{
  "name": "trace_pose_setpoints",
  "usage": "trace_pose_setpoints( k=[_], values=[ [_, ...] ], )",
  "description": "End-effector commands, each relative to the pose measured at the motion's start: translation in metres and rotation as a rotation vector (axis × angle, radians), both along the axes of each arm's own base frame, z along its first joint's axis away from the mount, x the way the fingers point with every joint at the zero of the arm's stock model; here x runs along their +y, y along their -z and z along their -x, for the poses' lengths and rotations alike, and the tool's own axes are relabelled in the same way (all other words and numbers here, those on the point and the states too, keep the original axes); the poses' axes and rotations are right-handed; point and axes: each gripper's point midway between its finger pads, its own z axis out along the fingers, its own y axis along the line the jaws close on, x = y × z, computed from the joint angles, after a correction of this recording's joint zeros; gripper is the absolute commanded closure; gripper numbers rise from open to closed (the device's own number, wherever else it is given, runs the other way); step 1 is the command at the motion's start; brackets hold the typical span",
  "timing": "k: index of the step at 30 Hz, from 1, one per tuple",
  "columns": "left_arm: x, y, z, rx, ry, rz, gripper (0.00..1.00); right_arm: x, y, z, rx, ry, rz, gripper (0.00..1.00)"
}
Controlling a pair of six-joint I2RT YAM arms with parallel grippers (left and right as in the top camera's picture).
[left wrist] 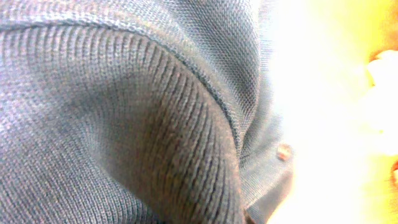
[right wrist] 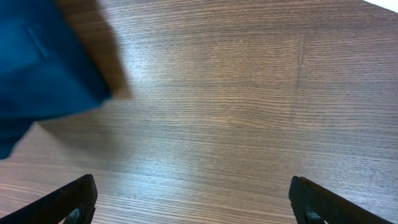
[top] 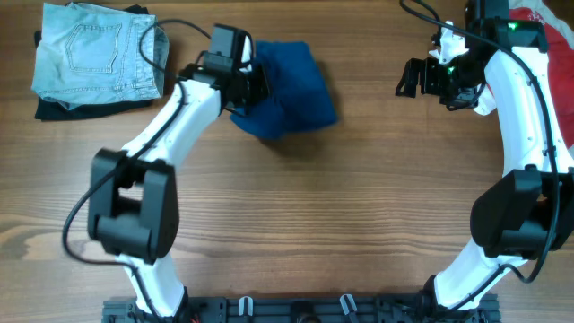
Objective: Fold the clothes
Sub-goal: 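Carry the teal bundle with the left gripper to the far-left clothes stack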
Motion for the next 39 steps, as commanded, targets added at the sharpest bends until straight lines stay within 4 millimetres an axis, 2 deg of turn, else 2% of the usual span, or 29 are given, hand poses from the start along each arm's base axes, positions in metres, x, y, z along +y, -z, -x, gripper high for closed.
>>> trace_pose_setpoints(
  k=[1,6,11,15,21,24,28,32,39],
  values=[
    [0.025,-0.062,-0.012,-0.124,-0.071,0.074,0.96,-0.004,-0.004,0.001,-0.015,-0.013,0.021,0.00],
    [0.070,-0.107,-0.024,-0.230,-0.179,0.114,0.96,-0.004,-0.004,0.001,-0.015,-0.013,0.021,0.00],
    [0.140,-0.154,-0.038,-0.345,-0.374,0.182,0.96,-0.004,-0.004,0.001,-0.015,-0.013,0.021,0.00],
    [0.195,-0.174,-0.045,-0.403,-0.518,0.242,0.96,-0.004,-0.004,0.001,-0.016,-0.013,0.021,0.00],
    [0.277,-0.181,-0.041,-0.424,-0.741,0.304,0.96,-0.004,-0.004,0.000,-0.019,-0.013,0.021,0.00],
    [0.307,-0.181,-0.037,-0.426,-0.825,0.330,0.96,-0.004,-0.004,0.000,-0.018,-0.010,0.020,0.00],
    [0.339,-0.168,-0.034,-0.396,-0.935,0.382,0.96,-0.004,-0.004,0.000,-0.017,-0.006,0.019,0.00],
    [0.355,-0.148,-0.045,-0.381,-0.982,0.414,0.96,-0.003,-0.004,0.000,-0.017,-0.006,0.019,0.00],
    [0.365,-0.114,-0.069,-0.380,-0.987,0.435,0.96,-0.003,-0.003,0.003,-0.005,-0.006,0.018,0.00]
  ],
)
